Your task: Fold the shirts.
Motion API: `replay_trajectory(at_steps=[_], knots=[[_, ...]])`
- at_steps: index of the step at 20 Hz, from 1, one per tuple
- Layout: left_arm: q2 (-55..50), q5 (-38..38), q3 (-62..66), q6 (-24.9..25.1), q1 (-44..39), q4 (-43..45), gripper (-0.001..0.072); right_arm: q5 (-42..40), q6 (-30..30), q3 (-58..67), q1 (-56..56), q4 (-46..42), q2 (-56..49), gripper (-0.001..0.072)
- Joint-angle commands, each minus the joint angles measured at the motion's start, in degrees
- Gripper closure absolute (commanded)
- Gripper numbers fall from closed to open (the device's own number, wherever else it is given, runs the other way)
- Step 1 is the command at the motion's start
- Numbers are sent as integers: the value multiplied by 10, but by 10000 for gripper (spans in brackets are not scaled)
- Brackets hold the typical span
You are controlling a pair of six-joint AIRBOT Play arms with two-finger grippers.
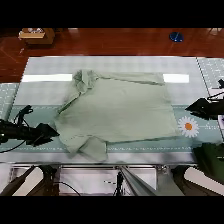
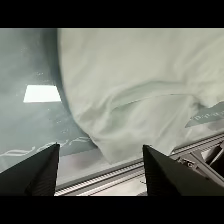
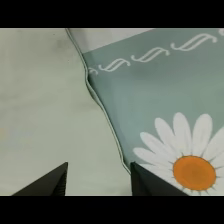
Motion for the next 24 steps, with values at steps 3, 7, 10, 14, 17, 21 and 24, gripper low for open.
replay_trajectory(at_steps=[3, 7, 10, 14, 17, 21, 24], knots=[[-21, 34, -40, 22, 12, -4, 98, 6, -24, -14, -4, 28, 6, 236], [-49, 59, -39, 24, 12, -7, 112, 15, -23, -14, -4, 28, 6, 237], [-61, 82, -39, 24, -15, -14, 112, 22, -20, -14, -4, 29, 7, 237], [-83, 149, -39, 24, -96, -59, 115, 33, -12, -14, -4, 30, 7, 237], [-106, 163, -39, 24, -136, -78, 597, 56, -12, -14, -4, 30, 7, 236], [-113, 153, -39, 24, -126, -75, 689, 75, -12, -14, -17, 12, 6, 180], [-113, 137, -39, 32, -108, -75, 689, 79, -12, -37, -61, -42, 6, 180]])
